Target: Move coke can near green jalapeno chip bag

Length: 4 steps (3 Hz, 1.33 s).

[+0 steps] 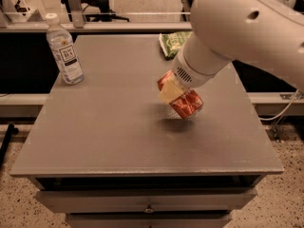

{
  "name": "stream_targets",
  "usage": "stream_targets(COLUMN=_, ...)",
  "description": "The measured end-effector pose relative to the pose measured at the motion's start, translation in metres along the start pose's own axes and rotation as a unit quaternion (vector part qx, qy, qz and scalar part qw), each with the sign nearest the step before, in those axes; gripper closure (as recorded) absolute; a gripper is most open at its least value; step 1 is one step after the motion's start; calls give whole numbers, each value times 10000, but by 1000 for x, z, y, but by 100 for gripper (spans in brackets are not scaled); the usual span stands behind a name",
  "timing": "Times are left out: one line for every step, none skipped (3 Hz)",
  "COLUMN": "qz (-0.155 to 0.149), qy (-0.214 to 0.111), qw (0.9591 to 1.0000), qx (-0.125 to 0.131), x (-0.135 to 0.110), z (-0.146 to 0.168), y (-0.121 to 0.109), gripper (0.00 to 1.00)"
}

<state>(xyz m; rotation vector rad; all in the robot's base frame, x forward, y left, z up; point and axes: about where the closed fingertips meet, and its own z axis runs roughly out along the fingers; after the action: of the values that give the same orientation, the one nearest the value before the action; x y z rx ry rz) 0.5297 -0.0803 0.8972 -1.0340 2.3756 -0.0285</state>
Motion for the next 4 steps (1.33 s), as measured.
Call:
stream_targets(qz=81, qy=-651, qw=9976, qx=227, x=-22, z=6, y=-46, gripper=100)
stream_targets(qz=213, qy=-1370, qw=9898, qx=323, x=-41, z=10, y=-97, gripper=100)
stream_targets(qz=359, qy=-2114, qw=9766, qx=190, x=-56, z=21, y=-132, gripper=100)
stream_targets(qz=503, qy=-2801, qw=9587, qx=-32, x=-68, z=31, y=-157, gripper=100)
